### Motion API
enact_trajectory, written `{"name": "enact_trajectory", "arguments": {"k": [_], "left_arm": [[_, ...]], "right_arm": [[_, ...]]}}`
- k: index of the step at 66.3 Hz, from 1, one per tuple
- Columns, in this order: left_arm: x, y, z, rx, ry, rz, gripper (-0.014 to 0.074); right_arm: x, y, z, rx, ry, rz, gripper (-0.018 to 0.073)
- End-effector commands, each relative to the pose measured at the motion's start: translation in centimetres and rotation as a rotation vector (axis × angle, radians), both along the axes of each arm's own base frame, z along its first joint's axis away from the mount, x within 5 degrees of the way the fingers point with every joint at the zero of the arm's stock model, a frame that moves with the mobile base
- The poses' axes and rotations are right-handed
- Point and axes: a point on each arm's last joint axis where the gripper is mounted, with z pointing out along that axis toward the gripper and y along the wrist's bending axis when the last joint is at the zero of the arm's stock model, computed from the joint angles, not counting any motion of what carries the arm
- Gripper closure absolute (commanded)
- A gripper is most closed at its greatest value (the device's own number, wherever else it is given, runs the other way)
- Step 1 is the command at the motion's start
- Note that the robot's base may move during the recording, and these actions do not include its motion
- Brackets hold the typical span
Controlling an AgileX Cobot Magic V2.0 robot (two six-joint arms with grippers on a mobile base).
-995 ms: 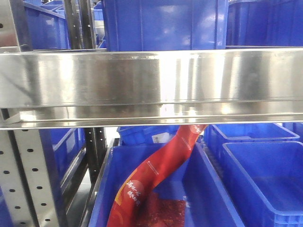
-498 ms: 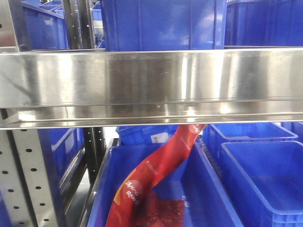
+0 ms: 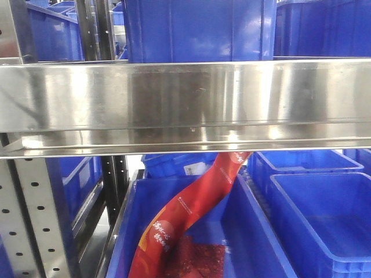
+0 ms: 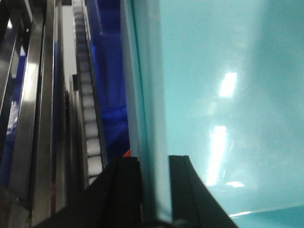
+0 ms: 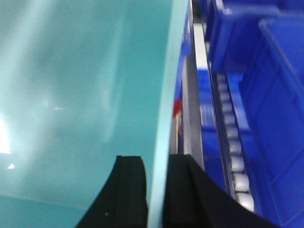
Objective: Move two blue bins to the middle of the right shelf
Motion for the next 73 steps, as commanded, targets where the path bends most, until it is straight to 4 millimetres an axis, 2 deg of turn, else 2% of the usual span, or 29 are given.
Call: {"name": "enact_trajectory", "arguments": {"k": [1, 12, 19, 34, 38, 44, 51, 54, 56, 60, 66, 70, 73], "left_arm": [[1.0, -1.3, -0.8, -0.082, -0.023, -0.031, 0.0708], [3.1, -1.9, -5.1, 0.001, 0.083, -0.012, 0.0708], [4.3, -2.1, -7.0, 0.047, 0.112, 0.0, 0.0708], [5.1, -2.4, -8.3, 0.067, 0.151, 0.003, 0.0705], [5.2, -2.5, -8.5, 0.069, 0.155, 0.003, 0.0668], [5.2, -2.5, -8.5, 0.069, 0.155, 0.003, 0.0529], [5.1, -2.4, -8.5, 0.073, 0.163, 0.004, 0.027], [5.0, -2.4, -8.4, 0.077, 0.175, 0.006, 0.0191], [4.9, -2.3, -8.4, 0.084, 0.179, 0.01, 0.0156], [4.8, -2.1, -8.1, 0.099, 0.179, 0.019, 0.015], [4.5, -1.8, -7.2, 0.108, 0.167, 0.03, 0.0195], [4.1, -1.6, -6.1, 0.098, 0.148, 0.033, 0.0274], [3.8, -1.5, -5.3, 0.083, 0.133, 0.031, 0.0361]], "right_arm": [[2.2, 1.0, -1.1, 0.043, -0.018, 0.019, 0.0727], [5.8, 1.9, -5.3, 0.053, 0.108, -0.013, 0.0727], [6.9, 2.1, -7.1, 0.044, 0.182, -0.024, 0.0727], [8.1, 2.4, -9.3, 0.028, 0.256, -0.028, 0.0727], [8.3, 2.5, -9.7, 0.023, 0.277, -0.03, 0.07], [8.6, 2.5, -10.3, 0.019, 0.292, -0.031, 0.0535], [8.6, 2.6, -10.1, 0.028, 0.277, -0.027, 0.0237], [8.5, 2.6, -10.0, 0.029, 0.277, -0.027, 0.0144], [8.4, 2.5, -9.8, 0.029, 0.274, -0.027, 0.012], [8.0, 2.4, -9.3, 0.032, 0.262, -0.027, 0.01], [7.3, 2.3, -8.1, 0.04, 0.231, -0.025, 0.0143], [6.5, 2.1, -7.1, 0.046, 0.205, -0.024, 0.0209], [5.9, 1.9, -6.3, 0.051, 0.186, -0.023, 0.0293]]}}
